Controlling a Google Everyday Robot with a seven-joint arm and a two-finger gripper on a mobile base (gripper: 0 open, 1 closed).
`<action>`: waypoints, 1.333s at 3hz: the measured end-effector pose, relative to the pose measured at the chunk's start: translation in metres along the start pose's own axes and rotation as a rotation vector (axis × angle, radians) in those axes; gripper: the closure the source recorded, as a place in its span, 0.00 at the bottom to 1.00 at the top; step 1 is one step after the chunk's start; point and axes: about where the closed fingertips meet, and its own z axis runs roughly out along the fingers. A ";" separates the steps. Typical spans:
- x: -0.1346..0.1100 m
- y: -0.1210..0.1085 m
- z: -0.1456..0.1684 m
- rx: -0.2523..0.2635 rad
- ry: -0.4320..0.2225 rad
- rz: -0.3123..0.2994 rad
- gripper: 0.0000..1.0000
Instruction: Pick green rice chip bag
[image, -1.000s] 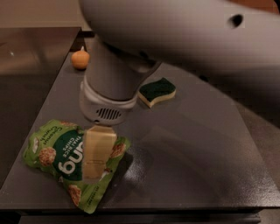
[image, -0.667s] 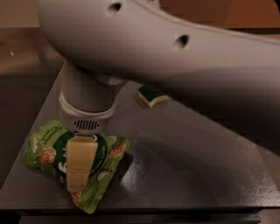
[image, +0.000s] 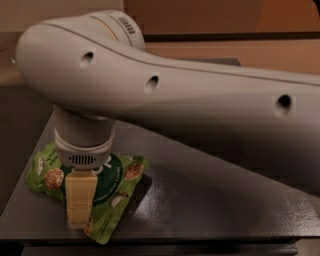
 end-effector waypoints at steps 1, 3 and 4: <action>0.005 -0.007 0.014 -0.013 0.032 0.037 0.00; 0.016 -0.015 0.022 -0.027 0.042 0.080 0.39; 0.015 -0.018 0.016 -0.033 0.025 0.077 0.62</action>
Offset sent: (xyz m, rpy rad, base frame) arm 0.0291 -0.0118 -0.0348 -0.0665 0.0502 -0.1037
